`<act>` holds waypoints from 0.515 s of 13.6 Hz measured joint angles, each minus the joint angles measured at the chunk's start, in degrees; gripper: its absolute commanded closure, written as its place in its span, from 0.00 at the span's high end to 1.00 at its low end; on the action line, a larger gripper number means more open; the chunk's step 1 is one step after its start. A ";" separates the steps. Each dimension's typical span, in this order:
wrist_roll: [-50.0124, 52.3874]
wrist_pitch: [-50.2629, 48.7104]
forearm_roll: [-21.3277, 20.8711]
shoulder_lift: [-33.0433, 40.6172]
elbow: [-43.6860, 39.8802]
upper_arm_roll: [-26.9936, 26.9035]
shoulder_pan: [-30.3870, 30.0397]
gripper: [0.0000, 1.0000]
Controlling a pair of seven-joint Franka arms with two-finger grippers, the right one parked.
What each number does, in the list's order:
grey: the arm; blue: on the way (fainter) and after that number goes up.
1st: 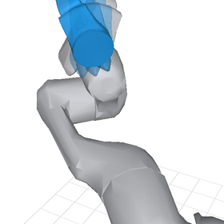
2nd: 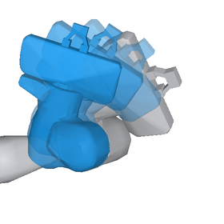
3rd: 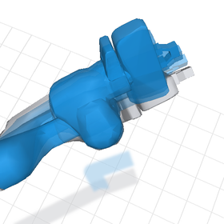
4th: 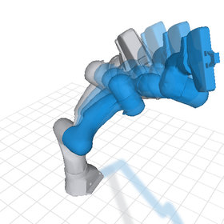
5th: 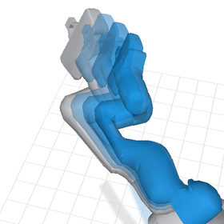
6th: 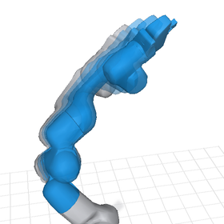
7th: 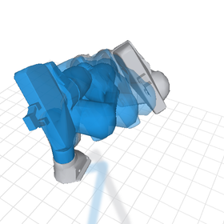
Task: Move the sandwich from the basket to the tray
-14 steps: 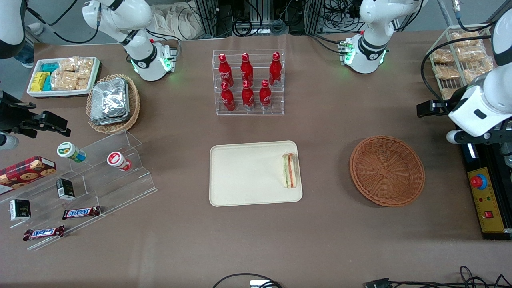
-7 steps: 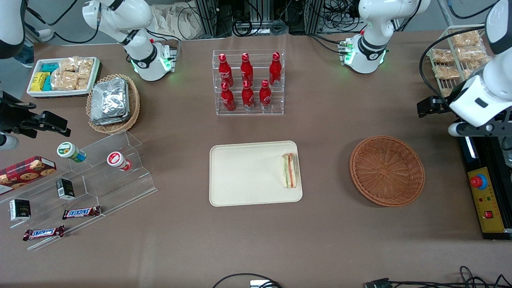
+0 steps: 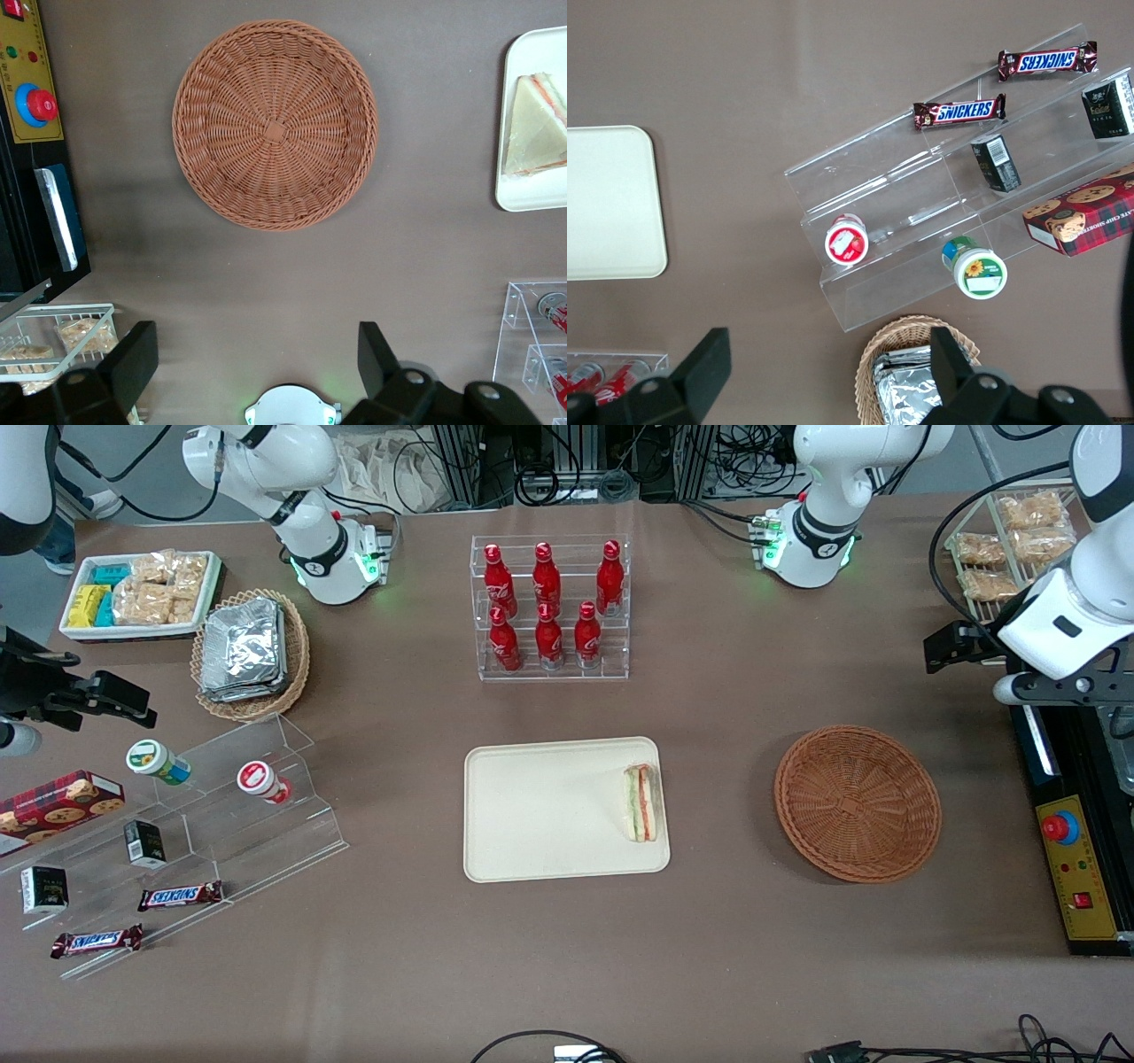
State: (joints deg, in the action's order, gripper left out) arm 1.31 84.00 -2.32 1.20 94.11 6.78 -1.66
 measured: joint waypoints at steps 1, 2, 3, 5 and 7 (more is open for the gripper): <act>0.00 0.22 0.00 0.00 0.06 -0.03 0.32 1.00; 0.00 0.44 0.00 0.00 0.09 -0.14 0.55 1.00; 0.00 0.57 0.00 0.00 0.10 -0.22 0.62 1.00; 0.00 0.80 0.00 0.00 0.13 -0.44 0.62 1.00; 0.00 0.98 0.00 -0.04 0.24 -0.64 0.62 1.00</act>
State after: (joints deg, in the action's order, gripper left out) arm 1.31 84.98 -2.32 1.15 94.35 6.14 -1.04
